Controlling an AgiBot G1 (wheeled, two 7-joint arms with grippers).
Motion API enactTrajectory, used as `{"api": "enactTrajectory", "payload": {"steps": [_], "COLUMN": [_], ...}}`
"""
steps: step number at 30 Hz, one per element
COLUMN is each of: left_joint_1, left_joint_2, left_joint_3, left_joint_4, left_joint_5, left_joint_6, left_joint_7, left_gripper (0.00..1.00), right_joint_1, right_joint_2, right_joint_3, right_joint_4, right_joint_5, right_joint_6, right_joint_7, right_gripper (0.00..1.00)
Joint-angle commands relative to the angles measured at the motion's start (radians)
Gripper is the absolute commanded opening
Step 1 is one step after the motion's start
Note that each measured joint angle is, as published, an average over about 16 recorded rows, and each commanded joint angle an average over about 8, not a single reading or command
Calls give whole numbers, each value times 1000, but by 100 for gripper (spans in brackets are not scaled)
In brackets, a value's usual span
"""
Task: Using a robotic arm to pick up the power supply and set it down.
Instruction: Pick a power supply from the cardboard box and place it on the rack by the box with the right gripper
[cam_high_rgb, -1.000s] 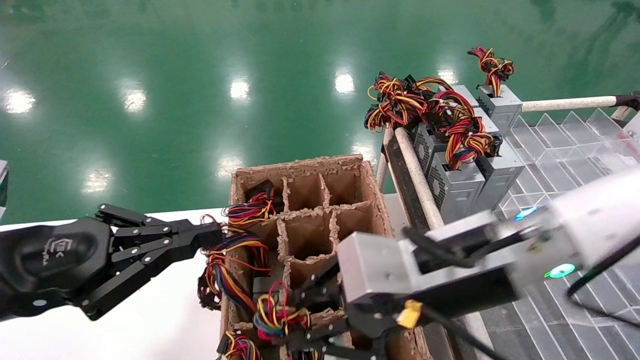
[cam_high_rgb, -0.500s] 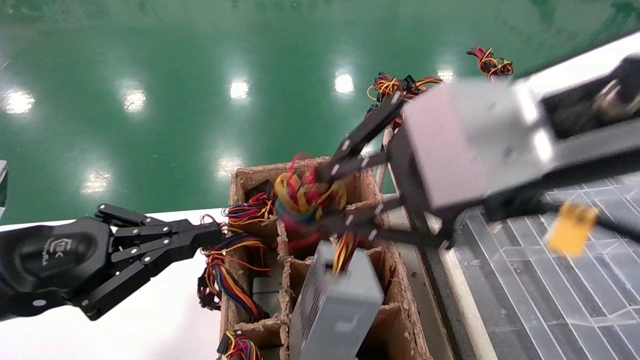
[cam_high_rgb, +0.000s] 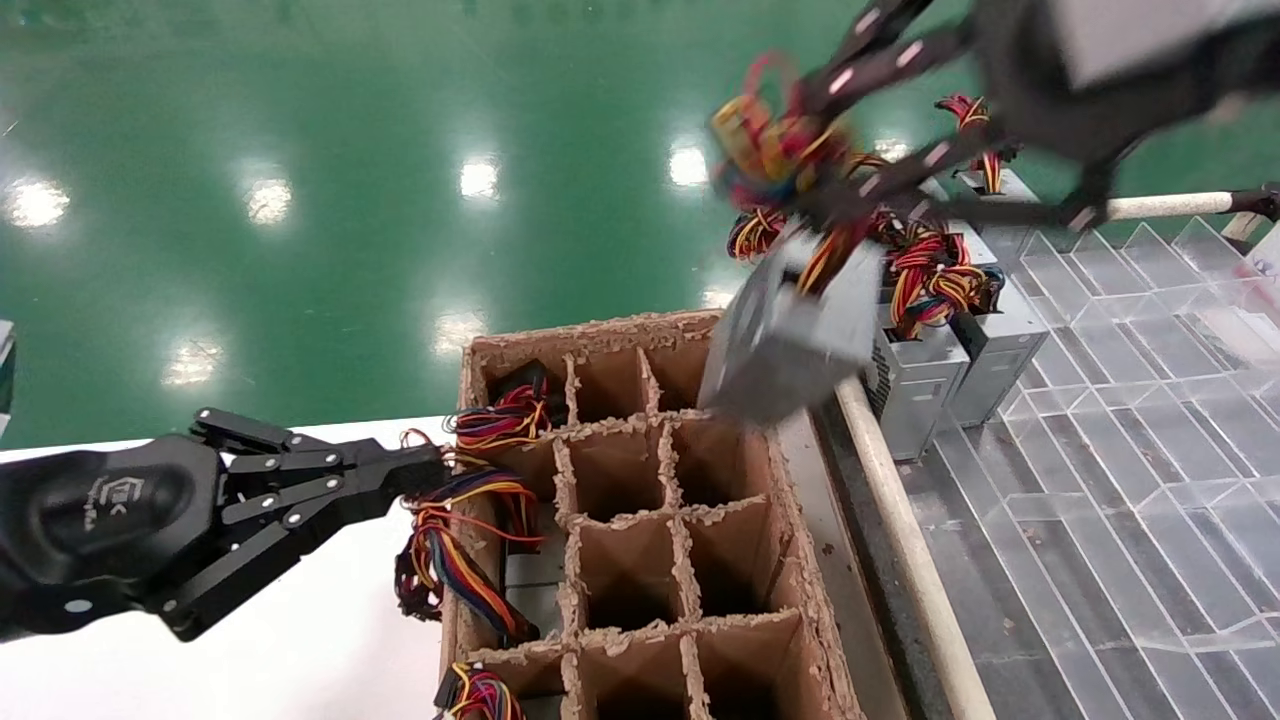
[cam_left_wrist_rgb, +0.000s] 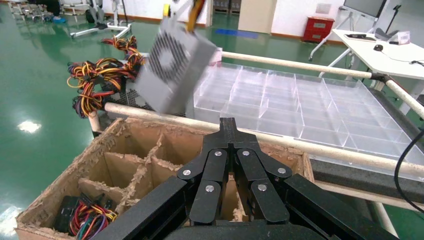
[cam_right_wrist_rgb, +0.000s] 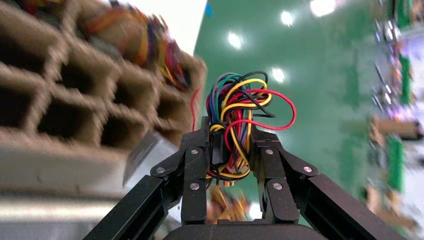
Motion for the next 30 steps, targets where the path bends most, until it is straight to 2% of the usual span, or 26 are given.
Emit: {"api": "enactTrajectory", "payload": {"steps": [1,9,15,30], "left_joint_1": [0,0,0,0], "left_joint_2": [0,0,0,0], "left_joint_3": [0,0,0,0], "left_joint_4": [0,0,0,0], "left_joint_5": [0,0,0,0], "left_joint_6": [0,0,0,0], "left_joint_7": [0,0,0,0], "left_gripper": [0,0,0,0], "right_joint_1": [46,180,238,218], "right_joint_2": [8,20,5,-42], "right_joint_3": [-30,-79,-127,-217], "right_joint_4": [-12,-129,-241,-497], "right_joint_5": [-25,-97,-191,-382], "right_joint_6": [1,12,22,120], "right_joint_7": [-8,-80,-160,-360], "right_gripper": [0,0,0,0]}}
